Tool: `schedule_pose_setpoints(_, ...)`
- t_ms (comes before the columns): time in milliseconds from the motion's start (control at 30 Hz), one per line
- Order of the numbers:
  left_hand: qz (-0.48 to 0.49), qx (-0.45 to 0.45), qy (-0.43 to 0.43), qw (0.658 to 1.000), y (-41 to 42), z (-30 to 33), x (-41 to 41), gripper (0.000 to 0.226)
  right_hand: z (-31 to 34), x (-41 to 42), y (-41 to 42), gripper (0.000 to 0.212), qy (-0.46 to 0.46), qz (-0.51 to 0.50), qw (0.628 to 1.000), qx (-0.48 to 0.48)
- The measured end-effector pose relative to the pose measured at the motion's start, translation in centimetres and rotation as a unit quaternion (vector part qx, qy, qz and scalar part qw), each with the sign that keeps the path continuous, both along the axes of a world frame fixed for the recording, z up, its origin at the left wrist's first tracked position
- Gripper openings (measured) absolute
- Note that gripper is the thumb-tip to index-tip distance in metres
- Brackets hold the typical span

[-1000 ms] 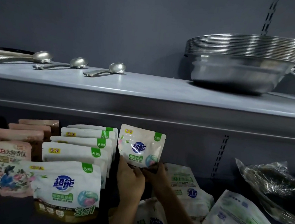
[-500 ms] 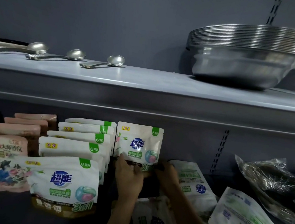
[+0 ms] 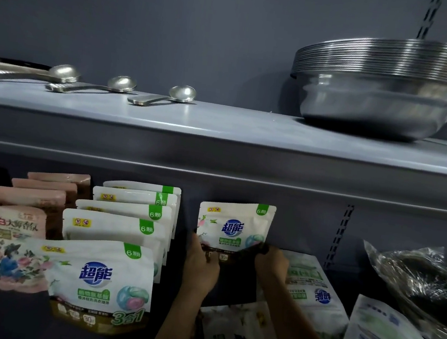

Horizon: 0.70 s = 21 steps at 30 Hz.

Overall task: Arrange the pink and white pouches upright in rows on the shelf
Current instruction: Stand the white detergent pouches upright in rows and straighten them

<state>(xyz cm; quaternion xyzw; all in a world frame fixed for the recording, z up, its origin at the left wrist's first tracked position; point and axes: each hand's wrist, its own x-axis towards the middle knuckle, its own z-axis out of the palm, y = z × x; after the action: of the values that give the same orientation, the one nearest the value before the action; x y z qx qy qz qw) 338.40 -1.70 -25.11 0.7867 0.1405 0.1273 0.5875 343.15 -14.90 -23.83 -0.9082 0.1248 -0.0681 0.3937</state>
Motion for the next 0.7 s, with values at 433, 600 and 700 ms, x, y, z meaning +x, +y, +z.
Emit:
schedule_pose_setpoints(433, -0.037, -0.006, 0.037, 0.999, -0.5, 0.9, 0.1, 0.042, 0.1, -0.3, -0.8, 0.028, 0.002, 0.001, 1.0, 0.001)
schedule_pose_setpoints(600, -0.019, -0.01, 0.026, 0.999, -0.2, 1.2, -0.7, 0.046, 1.1, -0.9, -0.8, 0.03, -0.025, 0.001, 0.999, 0.044)
schedule_pose_setpoints(700, -0.023, 0.008, 0.008, 1.0, -0.4, 1.8, -1.6, 0.035, 2.6, -2.2, -2.0, 0.03, -0.052, 0.046, 0.997, 0.033)
